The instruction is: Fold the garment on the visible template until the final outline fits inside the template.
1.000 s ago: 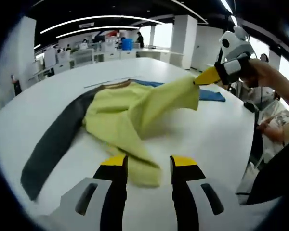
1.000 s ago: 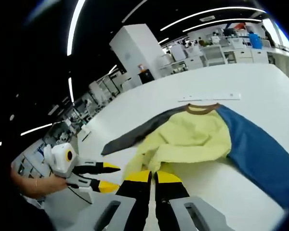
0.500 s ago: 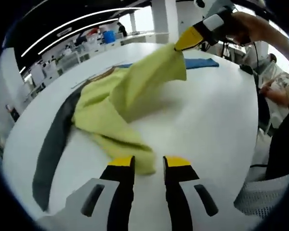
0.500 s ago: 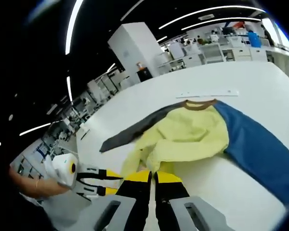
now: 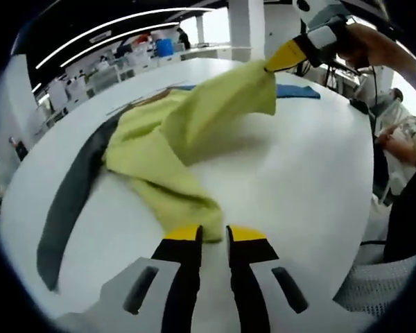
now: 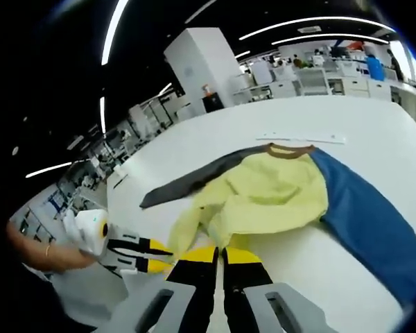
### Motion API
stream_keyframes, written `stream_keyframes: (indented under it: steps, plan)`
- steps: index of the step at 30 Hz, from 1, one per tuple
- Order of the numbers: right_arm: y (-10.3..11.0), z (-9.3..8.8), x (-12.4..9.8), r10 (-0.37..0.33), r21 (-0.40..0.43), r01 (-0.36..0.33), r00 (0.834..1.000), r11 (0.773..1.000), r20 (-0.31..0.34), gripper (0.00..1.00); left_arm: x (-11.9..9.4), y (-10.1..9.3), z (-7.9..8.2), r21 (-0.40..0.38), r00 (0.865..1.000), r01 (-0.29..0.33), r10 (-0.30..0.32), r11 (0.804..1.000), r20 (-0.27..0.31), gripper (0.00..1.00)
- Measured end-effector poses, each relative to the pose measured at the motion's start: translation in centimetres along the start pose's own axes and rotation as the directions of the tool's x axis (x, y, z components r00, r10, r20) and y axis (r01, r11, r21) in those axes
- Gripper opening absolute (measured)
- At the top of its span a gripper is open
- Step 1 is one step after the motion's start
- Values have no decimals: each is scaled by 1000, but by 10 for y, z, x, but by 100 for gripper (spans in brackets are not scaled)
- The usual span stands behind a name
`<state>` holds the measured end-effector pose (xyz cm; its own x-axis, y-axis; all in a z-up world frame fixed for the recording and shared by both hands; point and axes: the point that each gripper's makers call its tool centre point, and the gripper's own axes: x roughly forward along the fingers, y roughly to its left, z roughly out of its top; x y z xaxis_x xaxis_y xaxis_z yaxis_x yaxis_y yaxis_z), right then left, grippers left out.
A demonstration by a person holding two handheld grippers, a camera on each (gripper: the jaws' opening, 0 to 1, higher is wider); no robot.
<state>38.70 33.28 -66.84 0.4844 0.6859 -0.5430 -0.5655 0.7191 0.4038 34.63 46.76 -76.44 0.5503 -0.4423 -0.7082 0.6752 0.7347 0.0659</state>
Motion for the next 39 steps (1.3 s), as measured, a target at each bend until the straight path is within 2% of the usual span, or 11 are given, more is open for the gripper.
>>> stream_keyframes:
  steps: [2,5,7,11,14,20,22,25,27,31,39]
  plan:
    - [0,-1,0,-1,-1,1,1000,1000,-3,0,0,8,1,-8,999,-39,39,999,5,2]
    - [0,0,-1,-2,-9,2,1000,1000,1,0,-2,8,1,-100,1000,-21,21,995,6,2]
    - [1,2,-4,0,-7,0,1000,1000,5,0,-8,9,4,-111,1000,-4,5,994,15,2]
    - [4,7,-11,19,37,-20,1000,999,18,0,-30,11,27,-172,994,25,-6,985,107,2]
    - [5,10,-17,27,55,-28,999,998,27,0,-54,14,48,-224,981,51,-7,973,193,2]
    - [0,12,-34,3,73,-5,1000,997,28,0,-93,37,69,-364,956,63,48,929,288,2]
    - [-3,11,-43,-10,96,8,1000,995,22,0,-103,45,71,-456,946,95,63,885,318,2]
    - [-8,4,-52,-33,162,34,999,986,-5,0,-108,51,66,-557,941,136,70,819,332,2]
    - [-11,-2,-55,-47,172,51,999,984,-27,0,-110,58,57,-588,942,126,89,799,323,2]
    - [-18,-17,-60,-83,164,93,994,982,-66,0,-110,62,37,-598,958,78,106,798,267,2]
    - [-44,-49,-62,-154,172,177,978,969,-141,0,-108,71,-4,-648,978,29,113,761,177,2]
